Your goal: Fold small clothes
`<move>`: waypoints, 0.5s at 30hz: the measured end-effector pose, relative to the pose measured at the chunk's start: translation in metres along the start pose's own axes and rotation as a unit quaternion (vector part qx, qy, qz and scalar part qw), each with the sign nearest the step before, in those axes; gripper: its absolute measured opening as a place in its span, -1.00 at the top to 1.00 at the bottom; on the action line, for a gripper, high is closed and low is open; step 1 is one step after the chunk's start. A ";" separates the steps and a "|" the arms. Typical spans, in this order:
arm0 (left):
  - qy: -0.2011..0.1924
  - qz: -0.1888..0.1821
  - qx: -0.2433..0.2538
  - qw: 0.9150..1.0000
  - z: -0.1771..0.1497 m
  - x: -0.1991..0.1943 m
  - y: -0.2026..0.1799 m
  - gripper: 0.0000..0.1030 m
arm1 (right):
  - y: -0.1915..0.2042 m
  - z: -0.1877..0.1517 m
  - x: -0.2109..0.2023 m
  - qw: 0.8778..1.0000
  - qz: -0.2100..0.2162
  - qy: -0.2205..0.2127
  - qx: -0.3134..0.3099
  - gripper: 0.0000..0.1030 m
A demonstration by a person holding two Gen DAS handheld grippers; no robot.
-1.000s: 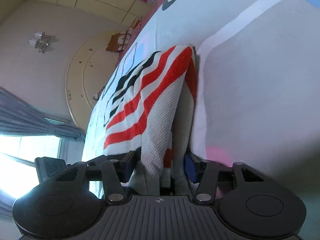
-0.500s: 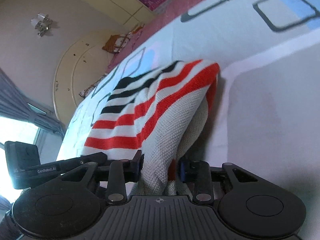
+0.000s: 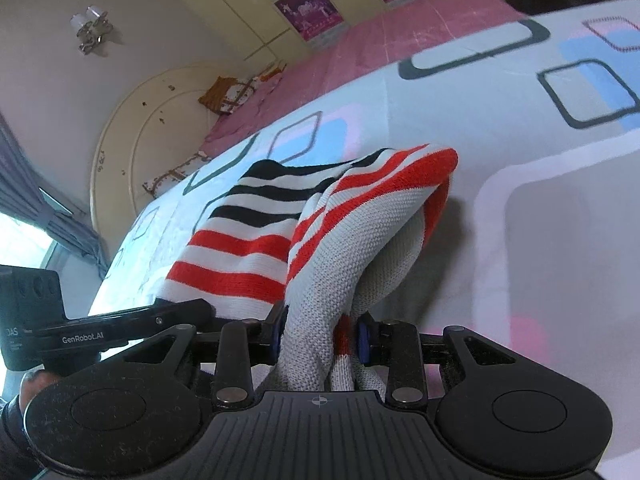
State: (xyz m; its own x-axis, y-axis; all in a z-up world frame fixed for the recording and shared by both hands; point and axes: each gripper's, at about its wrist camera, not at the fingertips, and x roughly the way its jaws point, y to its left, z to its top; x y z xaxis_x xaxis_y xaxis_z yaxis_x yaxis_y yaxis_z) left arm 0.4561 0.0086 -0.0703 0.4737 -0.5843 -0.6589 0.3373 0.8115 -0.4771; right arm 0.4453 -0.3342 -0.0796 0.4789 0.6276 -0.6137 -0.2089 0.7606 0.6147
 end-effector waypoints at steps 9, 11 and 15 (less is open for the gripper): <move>-0.020 0.006 -0.002 1.000 -0.003 -0.062 0.050 0.20 | 0.074 -0.009 0.034 1.000 0.002 -0.004 -0.025 0.35; -0.023 0.011 -0.006 1.000 -0.006 -0.077 0.065 0.20 | 0.091 -0.011 0.045 0.999 0.006 0.000 -0.032 0.35; -0.028 0.025 -0.016 0.999 -0.012 -0.105 0.096 0.20 | 0.125 -0.014 0.075 0.999 0.017 0.010 -0.046 0.35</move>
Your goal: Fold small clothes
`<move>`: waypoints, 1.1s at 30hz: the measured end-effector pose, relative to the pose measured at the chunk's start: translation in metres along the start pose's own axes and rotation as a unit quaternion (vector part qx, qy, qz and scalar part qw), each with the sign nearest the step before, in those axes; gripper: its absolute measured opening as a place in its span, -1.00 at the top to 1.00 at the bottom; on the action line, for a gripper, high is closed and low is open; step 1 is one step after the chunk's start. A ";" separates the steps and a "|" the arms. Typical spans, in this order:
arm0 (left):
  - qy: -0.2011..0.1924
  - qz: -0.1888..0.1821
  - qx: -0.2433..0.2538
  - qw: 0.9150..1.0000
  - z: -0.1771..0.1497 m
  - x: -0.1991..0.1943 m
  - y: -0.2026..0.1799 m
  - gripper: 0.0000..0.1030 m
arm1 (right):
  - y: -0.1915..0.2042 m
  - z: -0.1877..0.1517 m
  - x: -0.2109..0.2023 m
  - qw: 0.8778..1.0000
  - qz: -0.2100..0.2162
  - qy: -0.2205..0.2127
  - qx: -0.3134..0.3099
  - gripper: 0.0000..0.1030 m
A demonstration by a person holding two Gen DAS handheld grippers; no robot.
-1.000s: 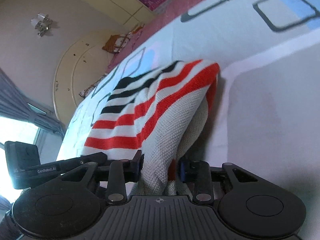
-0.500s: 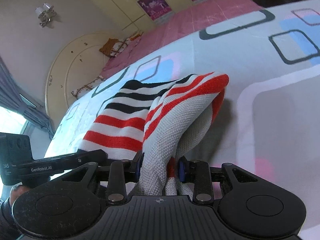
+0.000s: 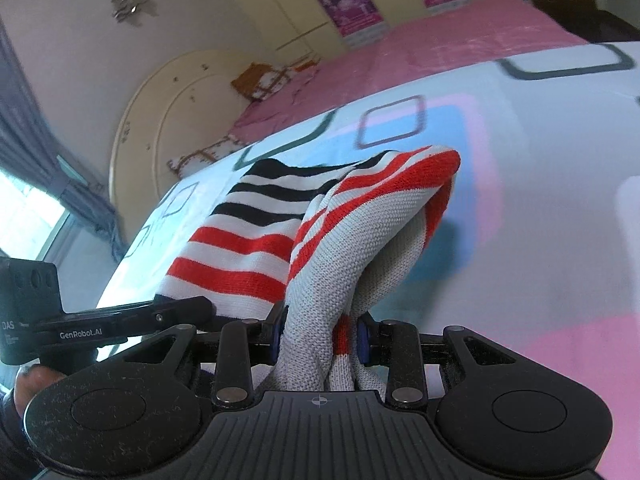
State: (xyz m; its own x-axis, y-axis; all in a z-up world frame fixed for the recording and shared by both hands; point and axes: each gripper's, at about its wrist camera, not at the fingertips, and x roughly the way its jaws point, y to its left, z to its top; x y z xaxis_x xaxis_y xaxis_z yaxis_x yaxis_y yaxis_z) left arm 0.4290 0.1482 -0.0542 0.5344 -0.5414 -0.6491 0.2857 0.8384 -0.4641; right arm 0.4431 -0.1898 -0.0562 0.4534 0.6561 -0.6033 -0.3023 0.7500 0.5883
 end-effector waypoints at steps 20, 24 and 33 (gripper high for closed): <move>0.009 0.034 -0.084 0.996 -0.034 -0.026 0.115 -0.41 | -0.018 -0.020 0.095 0.992 0.020 0.028 0.124 0.02; -0.035 0.044 -0.054 0.997 -0.028 -0.054 0.113 0.01 | 0.003 -0.006 0.059 0.997 -0.049 -0.034 0.057 -0.12; -0.004 0.036 0.007 0.999 0.002 -0.002 0.098 0.28 | 0.080 0.008 0.134 0.975 -0.151 0.031 -0.158 0.60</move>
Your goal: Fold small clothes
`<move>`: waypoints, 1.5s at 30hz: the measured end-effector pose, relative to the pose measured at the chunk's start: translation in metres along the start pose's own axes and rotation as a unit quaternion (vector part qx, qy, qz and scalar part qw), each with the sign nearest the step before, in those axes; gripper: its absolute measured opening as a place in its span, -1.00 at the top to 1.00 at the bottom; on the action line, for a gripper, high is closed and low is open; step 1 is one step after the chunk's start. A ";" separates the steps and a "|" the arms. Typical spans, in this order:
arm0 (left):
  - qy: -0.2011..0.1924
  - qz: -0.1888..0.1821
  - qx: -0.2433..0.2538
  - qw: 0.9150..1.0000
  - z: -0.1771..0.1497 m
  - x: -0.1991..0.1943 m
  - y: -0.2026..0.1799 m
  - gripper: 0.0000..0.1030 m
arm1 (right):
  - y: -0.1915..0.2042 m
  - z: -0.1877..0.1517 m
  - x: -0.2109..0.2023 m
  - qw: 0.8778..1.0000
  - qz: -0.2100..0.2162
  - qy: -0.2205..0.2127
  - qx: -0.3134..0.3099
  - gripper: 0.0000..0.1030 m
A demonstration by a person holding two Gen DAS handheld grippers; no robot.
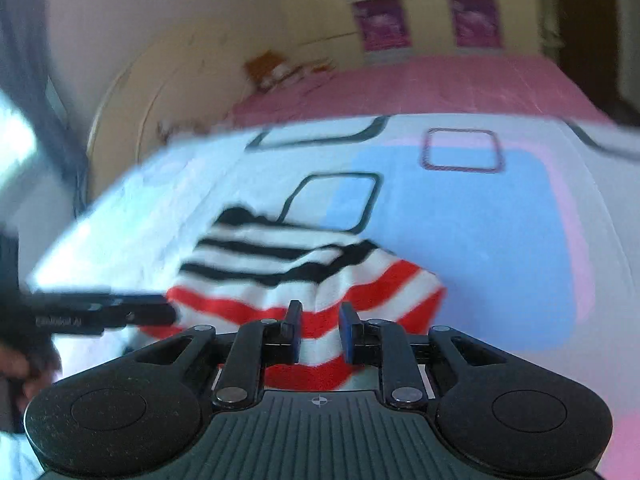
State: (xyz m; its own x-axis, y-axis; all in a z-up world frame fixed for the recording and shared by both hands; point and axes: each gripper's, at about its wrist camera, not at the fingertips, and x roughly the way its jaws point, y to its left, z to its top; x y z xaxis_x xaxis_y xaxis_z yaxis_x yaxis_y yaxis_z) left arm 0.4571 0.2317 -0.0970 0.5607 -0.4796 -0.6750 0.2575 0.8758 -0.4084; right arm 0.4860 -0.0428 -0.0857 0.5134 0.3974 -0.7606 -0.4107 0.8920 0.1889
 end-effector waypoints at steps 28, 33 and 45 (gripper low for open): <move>-0.031 0.068 0.107 0.991 -0.075 -0.053 -0.058 0.45 | 0.032 -0.079 -0.055 0.997 -0.046 -0.017 -0.056 0.61; -0.036 0.061 0.084 0.994 -0.082 -0.082 -0.069 0.54 | 0.049 -0.082 -0.099 0.997 -0.009 -0.056 -0.060 0.60; -0.020 0.117 0.063 0.991 -0.121 -0.071 -0.061 0.49 | 0.051 -0.130 -0.086 0.994 -0.003 -0.003 -0.107 0.62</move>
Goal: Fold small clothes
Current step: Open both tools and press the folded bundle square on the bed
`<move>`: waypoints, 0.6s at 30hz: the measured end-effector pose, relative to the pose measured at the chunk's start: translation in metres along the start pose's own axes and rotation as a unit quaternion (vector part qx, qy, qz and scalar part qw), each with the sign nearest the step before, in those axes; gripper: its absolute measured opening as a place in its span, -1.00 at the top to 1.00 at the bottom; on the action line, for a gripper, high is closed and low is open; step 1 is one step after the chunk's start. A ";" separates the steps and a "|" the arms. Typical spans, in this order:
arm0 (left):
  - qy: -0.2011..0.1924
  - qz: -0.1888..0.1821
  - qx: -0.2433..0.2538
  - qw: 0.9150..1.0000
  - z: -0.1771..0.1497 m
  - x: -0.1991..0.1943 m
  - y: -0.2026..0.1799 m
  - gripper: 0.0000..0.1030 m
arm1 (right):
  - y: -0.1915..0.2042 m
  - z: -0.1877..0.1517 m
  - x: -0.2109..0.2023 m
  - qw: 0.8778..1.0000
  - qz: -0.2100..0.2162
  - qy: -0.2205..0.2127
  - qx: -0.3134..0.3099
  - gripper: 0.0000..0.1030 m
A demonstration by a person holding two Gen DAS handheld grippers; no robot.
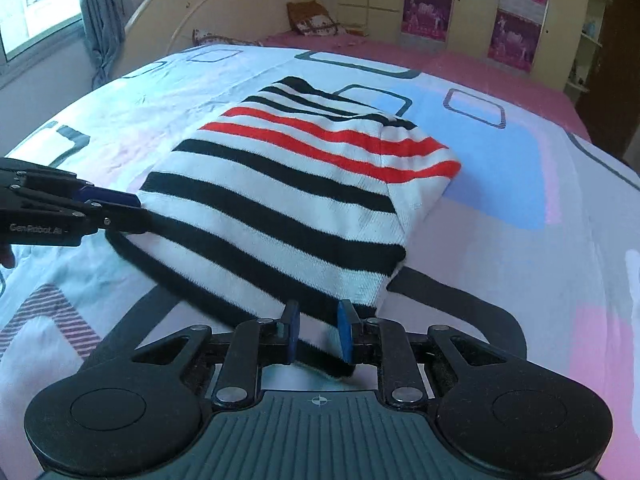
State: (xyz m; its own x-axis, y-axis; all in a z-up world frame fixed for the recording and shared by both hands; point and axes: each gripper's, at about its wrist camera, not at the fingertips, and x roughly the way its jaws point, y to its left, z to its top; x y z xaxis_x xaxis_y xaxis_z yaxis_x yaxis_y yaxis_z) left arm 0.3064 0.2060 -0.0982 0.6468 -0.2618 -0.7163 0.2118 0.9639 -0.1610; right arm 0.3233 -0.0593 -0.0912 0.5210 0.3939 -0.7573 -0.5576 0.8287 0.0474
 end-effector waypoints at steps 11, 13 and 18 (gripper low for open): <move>-0.014 0.052 -0.011 0.998 -0.004 -0.022 -0.014 0.22 | -0.020 -0.015 -0.020 0.998 0.005 -0.010 0.060 0.61; -0.031 0.076 -0.036 0.996 -0.003 -0.036 -0.018 -0.48 | -0.027 -0.016 -0.042 0.995 0.005 -0.038 0.089 0.60; -0.071 0.112 -0.050 0.990 -0.004 -0.059 -0.039 -1.00 | -0.029 -0.024 -0.066 0.989 -0.061 -0.079 0.110 -1.00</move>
State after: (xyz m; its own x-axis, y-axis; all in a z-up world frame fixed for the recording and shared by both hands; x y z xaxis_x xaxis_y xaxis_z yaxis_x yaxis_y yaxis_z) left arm 0.2574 0.1842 -0.0527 0.7675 -0.0387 -0.6399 -0.0173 0.9966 -0.0811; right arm 0.2891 -0.1189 -0.0583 0.6808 0.3278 -0.6550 -0.3389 0.9338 0.1151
